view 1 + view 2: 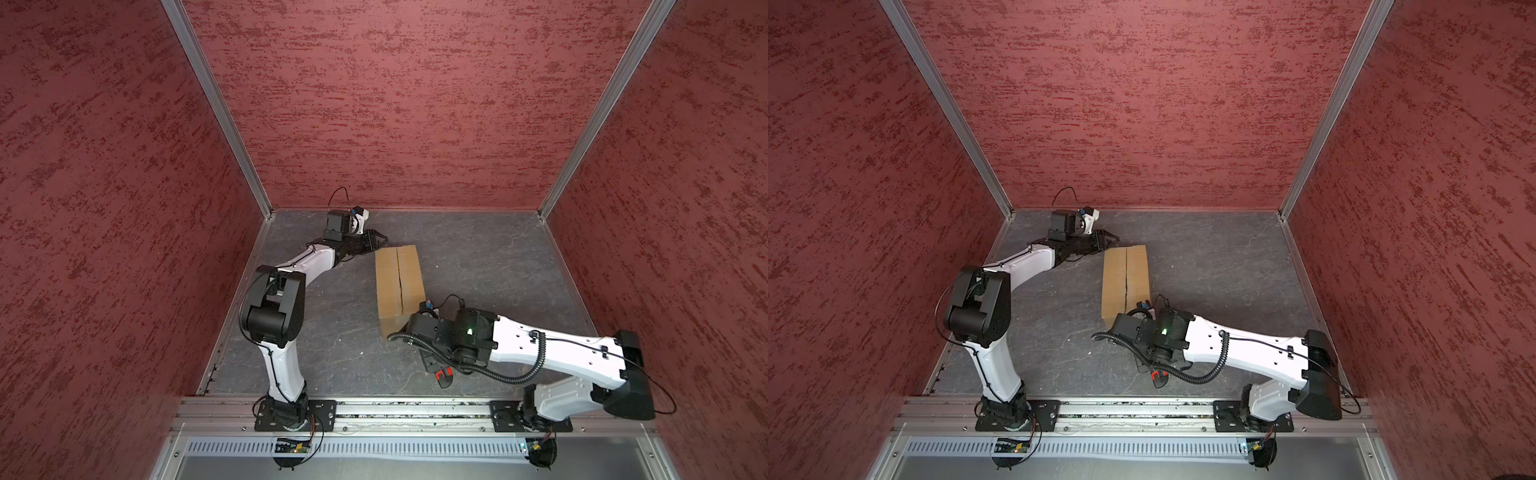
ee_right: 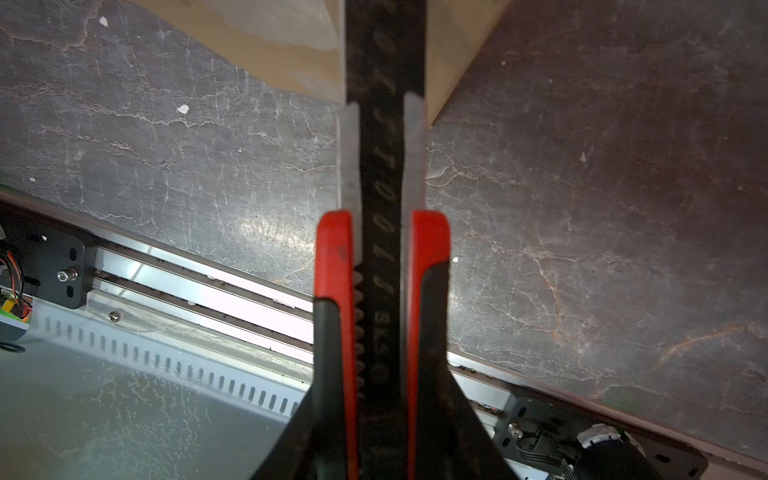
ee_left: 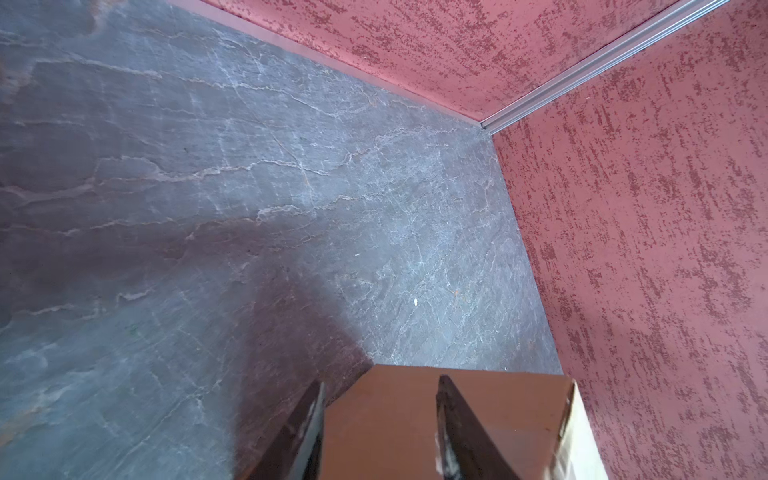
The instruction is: Unpack the express box
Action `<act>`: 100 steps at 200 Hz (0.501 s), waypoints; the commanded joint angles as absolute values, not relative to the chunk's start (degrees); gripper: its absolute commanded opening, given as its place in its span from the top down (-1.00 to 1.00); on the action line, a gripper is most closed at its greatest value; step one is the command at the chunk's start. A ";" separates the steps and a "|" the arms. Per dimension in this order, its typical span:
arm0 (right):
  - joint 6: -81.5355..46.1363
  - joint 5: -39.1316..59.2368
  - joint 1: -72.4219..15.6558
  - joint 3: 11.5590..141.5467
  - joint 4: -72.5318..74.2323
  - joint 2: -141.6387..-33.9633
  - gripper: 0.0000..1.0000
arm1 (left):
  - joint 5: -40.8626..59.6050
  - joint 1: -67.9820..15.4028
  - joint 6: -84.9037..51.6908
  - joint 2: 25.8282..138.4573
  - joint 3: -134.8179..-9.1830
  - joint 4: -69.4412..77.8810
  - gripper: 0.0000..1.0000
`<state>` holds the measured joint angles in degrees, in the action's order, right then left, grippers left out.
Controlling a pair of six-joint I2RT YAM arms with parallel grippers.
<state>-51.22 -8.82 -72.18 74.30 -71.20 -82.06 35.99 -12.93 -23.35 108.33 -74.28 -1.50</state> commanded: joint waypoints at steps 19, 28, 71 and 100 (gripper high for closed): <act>-53.28 -11.34 -71.72 74.48 -72.15 -80.51 0.96 | 37.69 -13.79 -24.27 105.96 -71.68 0.82 0.13; -53.35 -11.38 -71.72 74.50 -72.27 -80.42 0.96 | 37.62 -13.97 -24.30 105.74 -71.33 0.92 0.13; -53.40 -11.80 -71.72 74.88 -73.26 -80.51 0.96 | 37.80 -14.33 -25.13 104.83 -69.28 2.50 0.14; -53.27 -12.08 -71.68 75.19 -73.81 -80.83 0.96 | 37.97 -14.76 -25.53 103.66 -68.06 3.03 0.14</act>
<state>-52.07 -9.17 -72.18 74.30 -72.84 -82.02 36.42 -13.78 -25.26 105.47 -69.73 2.92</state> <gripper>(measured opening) 0.391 0.429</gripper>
